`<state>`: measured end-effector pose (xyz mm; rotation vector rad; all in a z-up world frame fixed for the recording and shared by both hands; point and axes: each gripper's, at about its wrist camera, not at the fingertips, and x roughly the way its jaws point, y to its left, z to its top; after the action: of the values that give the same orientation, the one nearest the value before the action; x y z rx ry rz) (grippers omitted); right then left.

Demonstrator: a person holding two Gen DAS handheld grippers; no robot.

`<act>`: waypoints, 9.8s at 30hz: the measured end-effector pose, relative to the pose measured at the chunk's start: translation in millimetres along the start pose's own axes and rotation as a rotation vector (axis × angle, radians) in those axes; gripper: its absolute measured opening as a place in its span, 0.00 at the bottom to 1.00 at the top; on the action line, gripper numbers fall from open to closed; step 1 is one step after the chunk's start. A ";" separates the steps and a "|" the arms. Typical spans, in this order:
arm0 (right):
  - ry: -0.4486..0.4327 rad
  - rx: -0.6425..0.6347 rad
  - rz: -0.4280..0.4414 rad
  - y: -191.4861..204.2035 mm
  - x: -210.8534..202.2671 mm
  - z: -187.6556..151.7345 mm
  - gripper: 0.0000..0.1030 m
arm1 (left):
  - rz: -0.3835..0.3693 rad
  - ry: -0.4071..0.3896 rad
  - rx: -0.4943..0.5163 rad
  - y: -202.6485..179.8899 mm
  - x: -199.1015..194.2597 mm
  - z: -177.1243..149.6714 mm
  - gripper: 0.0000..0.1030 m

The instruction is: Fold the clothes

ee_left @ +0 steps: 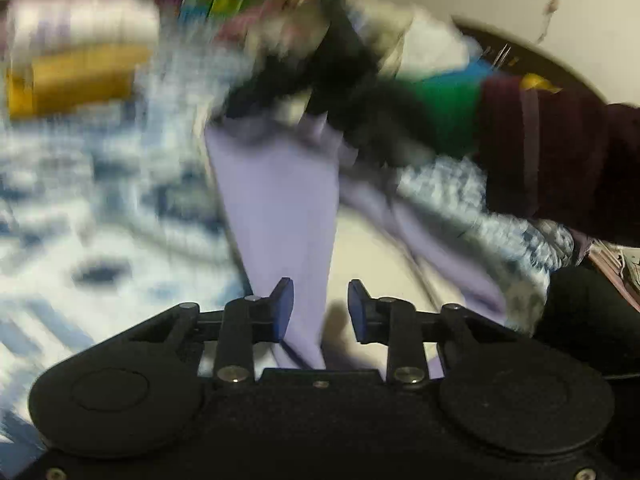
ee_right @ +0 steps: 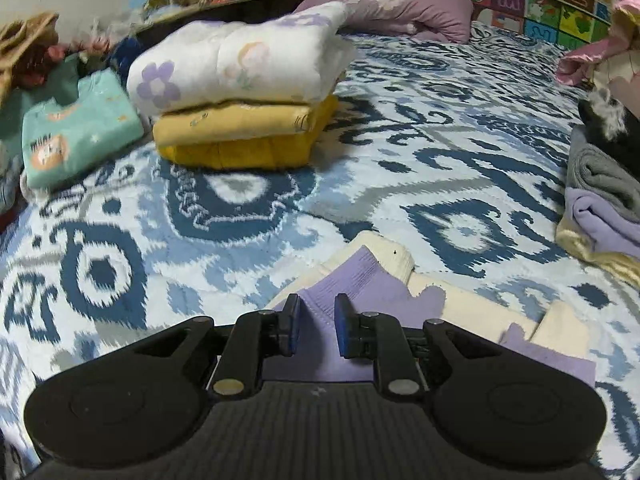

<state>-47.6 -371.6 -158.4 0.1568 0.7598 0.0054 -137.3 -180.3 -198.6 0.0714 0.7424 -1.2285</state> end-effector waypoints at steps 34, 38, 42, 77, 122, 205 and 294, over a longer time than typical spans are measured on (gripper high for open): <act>-0.113 0.063 -0.005 35.9 -103.8 -104.9 0.25 | -0.001 -0.148 -0.125 12.7 -34.0 9.0 0.23; -0.117 0.062 0.001 48.2 -107.3 -114.4 0.27 | 0.060 0.037 -0.035 -0.9 1.9 2.4 0.22; -0.130 0.063 0.004 58.7 -113.0 -122.1 0.29 | 0.039 -0.004 -0.011 -7.7 -4.1 5.1 0.22; -0.198 1.002 0.241 -12.9 -208.9 -303.7 0.57 | -0.036 -0.079 -0.790 36.6 -43.8 -48.9 0.33; -0.250 -0.117 -0.278 74.3 -269.7 -281.6 0.40 | 0.583 0.071 0.709 -132.6 -25.8 -70.0 0.69; -0.357 -0.128 -0.122 -65.5 -174.9 -115.4 0.07 | 0.425 -0.160 0.333 -9.2 64.7 119.1 0.07; -0.265 0.009 0.016 -63.4 -108.9 -99.1 0.52 | 0.398 -0.061 0.122 35.6 115.4 155.3 0.50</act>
<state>-197.9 -427.1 -163.6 0.1680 0.4939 -0.0035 -16.9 -329.6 -154.8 0.2683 0.5663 -0.8896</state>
